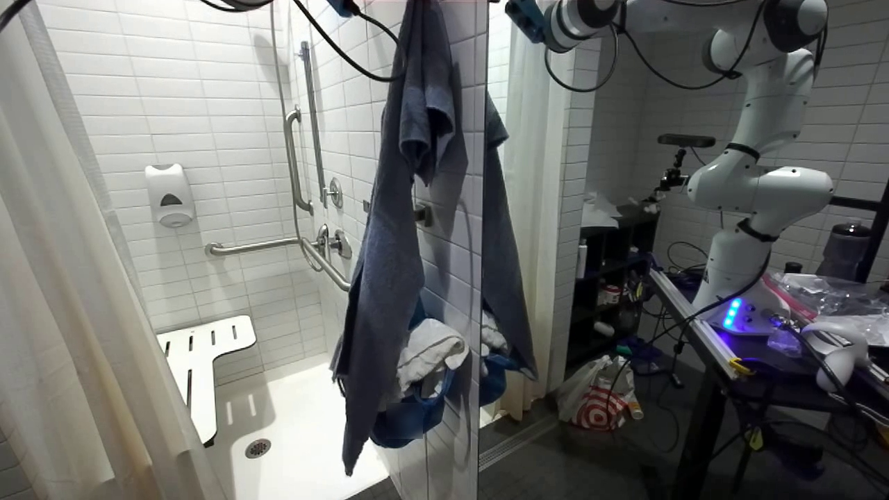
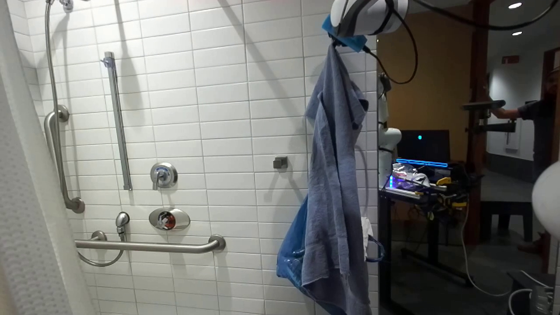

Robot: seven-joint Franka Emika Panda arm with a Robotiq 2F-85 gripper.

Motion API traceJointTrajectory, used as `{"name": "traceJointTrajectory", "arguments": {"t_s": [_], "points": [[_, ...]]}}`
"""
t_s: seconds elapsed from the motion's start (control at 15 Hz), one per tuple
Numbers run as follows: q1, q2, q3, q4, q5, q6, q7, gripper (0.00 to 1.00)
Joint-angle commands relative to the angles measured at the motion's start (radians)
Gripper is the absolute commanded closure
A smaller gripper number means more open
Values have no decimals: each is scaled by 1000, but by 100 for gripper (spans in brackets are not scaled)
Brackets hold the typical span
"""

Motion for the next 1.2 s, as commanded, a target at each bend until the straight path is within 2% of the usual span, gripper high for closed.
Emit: {"name": "traceJointTrajectory", "arguments": {"t_s": [0.0,0.2,0.53,1.13], "points": [[0,57,24,119,-34,-28,-41,100],[10,97,44,181,-45,-36,-76,100],[45,202,80,297,-43,-124,-139,100],[65,272,85,355,-106,-204,-127,100]]}}
